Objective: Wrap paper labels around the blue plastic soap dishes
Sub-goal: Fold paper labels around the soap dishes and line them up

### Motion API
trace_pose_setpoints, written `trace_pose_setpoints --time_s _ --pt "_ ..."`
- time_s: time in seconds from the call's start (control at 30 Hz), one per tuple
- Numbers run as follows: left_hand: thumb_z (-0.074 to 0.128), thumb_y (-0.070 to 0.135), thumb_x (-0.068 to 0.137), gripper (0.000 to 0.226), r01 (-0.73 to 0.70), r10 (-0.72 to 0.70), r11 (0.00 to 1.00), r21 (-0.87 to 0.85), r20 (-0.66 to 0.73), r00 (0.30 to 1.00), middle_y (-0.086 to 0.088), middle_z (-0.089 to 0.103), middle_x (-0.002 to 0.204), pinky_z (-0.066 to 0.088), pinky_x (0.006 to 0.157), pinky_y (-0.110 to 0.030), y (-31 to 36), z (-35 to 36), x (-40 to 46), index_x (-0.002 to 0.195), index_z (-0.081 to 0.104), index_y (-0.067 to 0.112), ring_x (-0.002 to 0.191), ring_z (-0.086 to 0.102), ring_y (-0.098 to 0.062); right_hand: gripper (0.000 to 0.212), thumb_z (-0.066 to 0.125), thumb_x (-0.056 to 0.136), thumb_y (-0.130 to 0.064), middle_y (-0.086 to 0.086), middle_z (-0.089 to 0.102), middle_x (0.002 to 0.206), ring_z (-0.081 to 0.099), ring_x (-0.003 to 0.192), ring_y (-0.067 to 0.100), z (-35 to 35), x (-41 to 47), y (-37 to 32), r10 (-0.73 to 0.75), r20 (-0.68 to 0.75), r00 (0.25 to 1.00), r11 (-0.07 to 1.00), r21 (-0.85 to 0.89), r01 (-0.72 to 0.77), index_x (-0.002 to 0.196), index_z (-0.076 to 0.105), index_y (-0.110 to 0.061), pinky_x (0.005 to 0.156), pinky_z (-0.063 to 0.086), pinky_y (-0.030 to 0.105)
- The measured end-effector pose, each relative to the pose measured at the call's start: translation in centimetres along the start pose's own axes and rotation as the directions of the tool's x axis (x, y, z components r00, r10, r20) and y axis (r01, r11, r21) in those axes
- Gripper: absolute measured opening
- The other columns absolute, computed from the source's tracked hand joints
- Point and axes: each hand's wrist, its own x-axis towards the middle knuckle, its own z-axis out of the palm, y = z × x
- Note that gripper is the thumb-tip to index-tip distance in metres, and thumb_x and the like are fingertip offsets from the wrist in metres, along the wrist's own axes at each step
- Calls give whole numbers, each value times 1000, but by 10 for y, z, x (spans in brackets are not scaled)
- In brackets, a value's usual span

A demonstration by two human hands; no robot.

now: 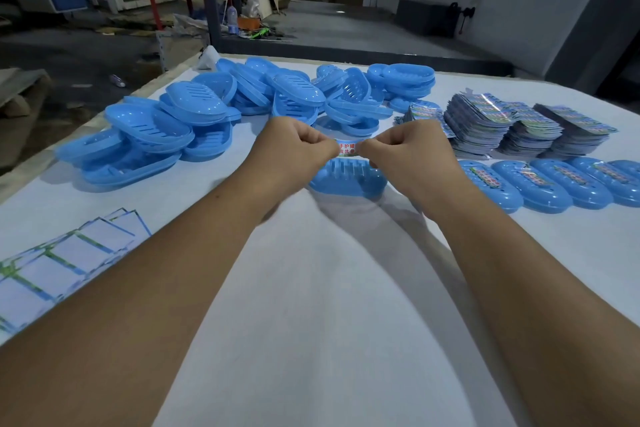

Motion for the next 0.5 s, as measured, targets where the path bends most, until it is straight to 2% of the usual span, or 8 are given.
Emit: trace_pose_setpoints --time_s 0.07,0.13,0.23,0.3,0.4,0.5 --pt "77 29 76 11 -25 23 998 59 25 999 14 61 48 42 51 -19 -3 4 1 67 75 24 42 49 2 37 72 77 -30 4 33 51 20 43 13 -1 0 2 26 12 1000 999 -39 -26 75 65 6 36 18 19" --pt "76 31 78 14 -36 32 993 111 45 998 15 62 50 43 51 -20 -6 5 3 65 74 26 42 50 3 39 73 76 -32 5 32 52 20 45 14 -1 2 3 38 23 999 995 -89 -36 75 65 6 42 20 22" --pt "76 36 77 16 -34 22 984 177 69 997 19 63 52 39 52 -21 -9 5 3 66 74 24 46 52 6 34 75 77 -35 3 36 46 25 42 15 0 2 2 54 47 997 985 -168 -46 72 72 -2 44 25 23" --pt "77 40 73 17 -25 10 978 205 77 997 18 64 53 42 55 -24 -9 5 4 67 74 24 52 56 3 30 76 78 -38 -4 39 37 30 32 12 0 2 1 58 70 996 975 -218 -41 68 75 -10 41 27 21" --pt "76 43 68 15 -3 -15 969 248 68 998 14 68 59 53 67 -31 -9 5 4 65 75 28 67 65 -10 26 76 77 -40 -9 45 34 36 29 8 1 2 1 57 78 995 967 -252 -36 66 76 -16 41 31 22" --pt "77 41 70 15 -3 -15 960 278 63 998 11 69 61 52 65 -28 -9 6 5 66 74 27 69 66 -9 27 77 76 -40 -8 46 35 37 29 7 1 4 2 58 78 995 966 -256 -37 67 76 -15 42 32 22"
